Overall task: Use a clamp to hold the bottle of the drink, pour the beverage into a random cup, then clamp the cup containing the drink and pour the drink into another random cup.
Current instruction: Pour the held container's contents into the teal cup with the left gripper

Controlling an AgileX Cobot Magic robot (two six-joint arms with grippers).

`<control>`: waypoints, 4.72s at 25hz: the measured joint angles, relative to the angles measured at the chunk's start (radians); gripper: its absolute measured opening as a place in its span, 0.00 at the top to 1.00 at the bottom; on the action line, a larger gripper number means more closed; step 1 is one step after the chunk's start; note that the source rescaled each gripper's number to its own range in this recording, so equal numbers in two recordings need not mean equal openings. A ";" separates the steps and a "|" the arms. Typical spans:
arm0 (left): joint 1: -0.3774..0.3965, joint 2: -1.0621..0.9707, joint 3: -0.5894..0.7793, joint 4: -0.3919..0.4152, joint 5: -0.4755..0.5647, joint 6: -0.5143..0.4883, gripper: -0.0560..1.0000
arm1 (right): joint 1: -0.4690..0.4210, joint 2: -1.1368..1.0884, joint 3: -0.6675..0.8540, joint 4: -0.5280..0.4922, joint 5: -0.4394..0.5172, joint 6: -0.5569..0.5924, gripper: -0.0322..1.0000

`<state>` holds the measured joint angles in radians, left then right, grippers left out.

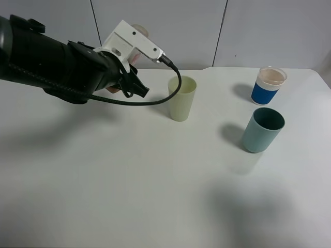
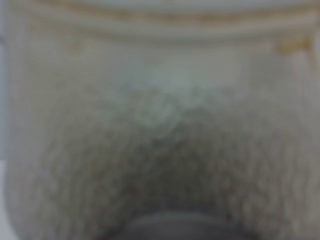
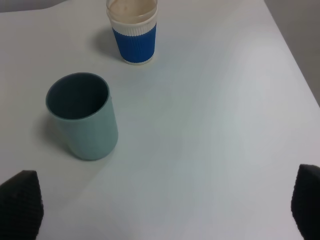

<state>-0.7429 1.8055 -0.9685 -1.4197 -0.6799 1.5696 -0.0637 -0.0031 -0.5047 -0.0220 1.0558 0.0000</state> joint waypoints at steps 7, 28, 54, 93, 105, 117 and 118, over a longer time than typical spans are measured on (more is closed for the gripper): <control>-0.097 0.000 -0.030 -0.033 -0.060 0.100 0.89 | 0.000 0.000 0.000 0.000 0.000 0.000 0.00; -0.266 0.214 -0.417 -0.321 -0.179 0.679 0.89 | 0.000 0.000 0.000 0.000 0.000 0.000 0.00; -0.317 0.431 -0.687 -0.283 -0.170 0.914 0.89 | 0.000 0.000 0.000 0.000 0.000 0.000 0.00; -0.332 0.493 -0.688 0.100 -0.139 0.927 0.89 | 0.000 0.000 0.000 0.000 0.000 0.000 0.00; -0.332 0.493 -0.688 0.209 -0.139 0.927 0.89 | 0.000 0.000 0.000 0.000 0.000 0.000 0.00; -0.332 0.493 -0.688 0.255 -0.153 0.929 0.89 | 0.000 0.000 0.000 0.000 0.000 0.000 0.00; -0.332 0.493 -0.688 0.256 -0.155 0.929 0.89 | 0.000 0.000 0.000 0.000 0.000 0.000 0.00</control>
<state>-1.0752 2.2982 -1.6561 -1.1634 -0.8349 2.4986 -0.0637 -0.0031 -0.5047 -0.0220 1.0558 0.0000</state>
